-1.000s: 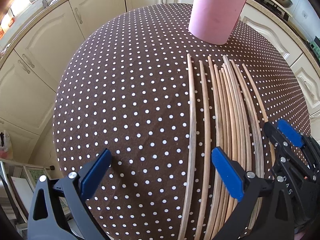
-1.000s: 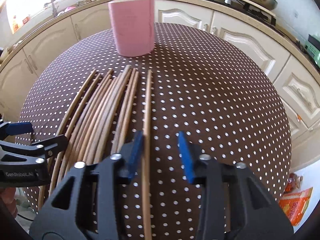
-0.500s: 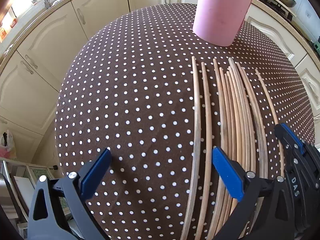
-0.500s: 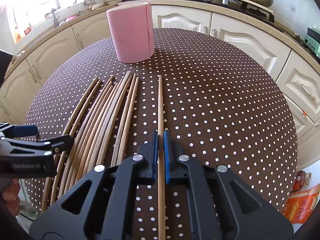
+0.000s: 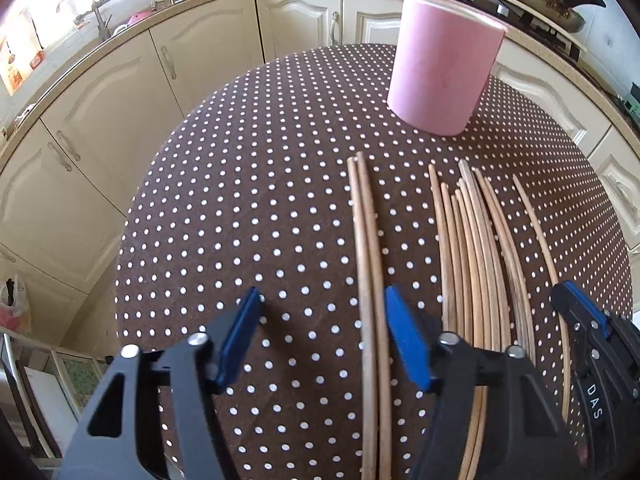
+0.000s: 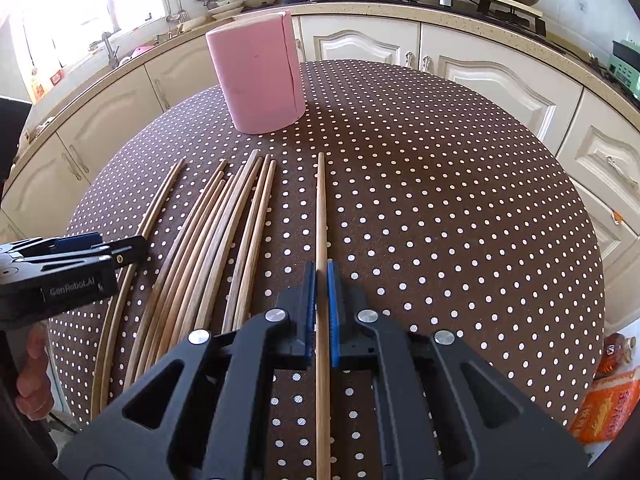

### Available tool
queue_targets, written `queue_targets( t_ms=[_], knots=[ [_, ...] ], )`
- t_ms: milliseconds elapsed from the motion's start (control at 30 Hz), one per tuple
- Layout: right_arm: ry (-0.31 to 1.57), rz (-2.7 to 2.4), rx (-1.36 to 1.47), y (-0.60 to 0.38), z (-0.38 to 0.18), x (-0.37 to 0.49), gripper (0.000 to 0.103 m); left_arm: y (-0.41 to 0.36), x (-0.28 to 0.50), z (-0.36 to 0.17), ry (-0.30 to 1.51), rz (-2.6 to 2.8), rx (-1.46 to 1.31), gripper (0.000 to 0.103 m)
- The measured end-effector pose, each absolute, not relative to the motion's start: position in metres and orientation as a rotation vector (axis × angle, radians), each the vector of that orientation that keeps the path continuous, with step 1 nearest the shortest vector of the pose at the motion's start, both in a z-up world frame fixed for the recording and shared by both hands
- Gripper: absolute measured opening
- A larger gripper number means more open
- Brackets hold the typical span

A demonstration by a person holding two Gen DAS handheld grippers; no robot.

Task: Organize utensils
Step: 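Close the left gripper on another chopstick while the right gripper holds its chopstick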

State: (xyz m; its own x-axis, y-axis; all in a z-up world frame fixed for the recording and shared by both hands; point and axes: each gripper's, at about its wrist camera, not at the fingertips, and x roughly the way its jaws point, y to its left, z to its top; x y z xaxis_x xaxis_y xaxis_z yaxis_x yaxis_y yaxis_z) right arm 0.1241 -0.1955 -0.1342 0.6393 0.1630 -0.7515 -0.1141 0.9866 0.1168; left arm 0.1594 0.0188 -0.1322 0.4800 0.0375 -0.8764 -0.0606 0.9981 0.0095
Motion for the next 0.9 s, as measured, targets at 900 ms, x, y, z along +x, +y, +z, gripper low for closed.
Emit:
queue_targets(
  t_ms=[900],
  knots=[
    [0.873,0.153,0.038,-0.192,-0.13,0.133,0.007,0.026,0.176,-0.133,1.107,0.103,-0.036,0.061]
  ],
)
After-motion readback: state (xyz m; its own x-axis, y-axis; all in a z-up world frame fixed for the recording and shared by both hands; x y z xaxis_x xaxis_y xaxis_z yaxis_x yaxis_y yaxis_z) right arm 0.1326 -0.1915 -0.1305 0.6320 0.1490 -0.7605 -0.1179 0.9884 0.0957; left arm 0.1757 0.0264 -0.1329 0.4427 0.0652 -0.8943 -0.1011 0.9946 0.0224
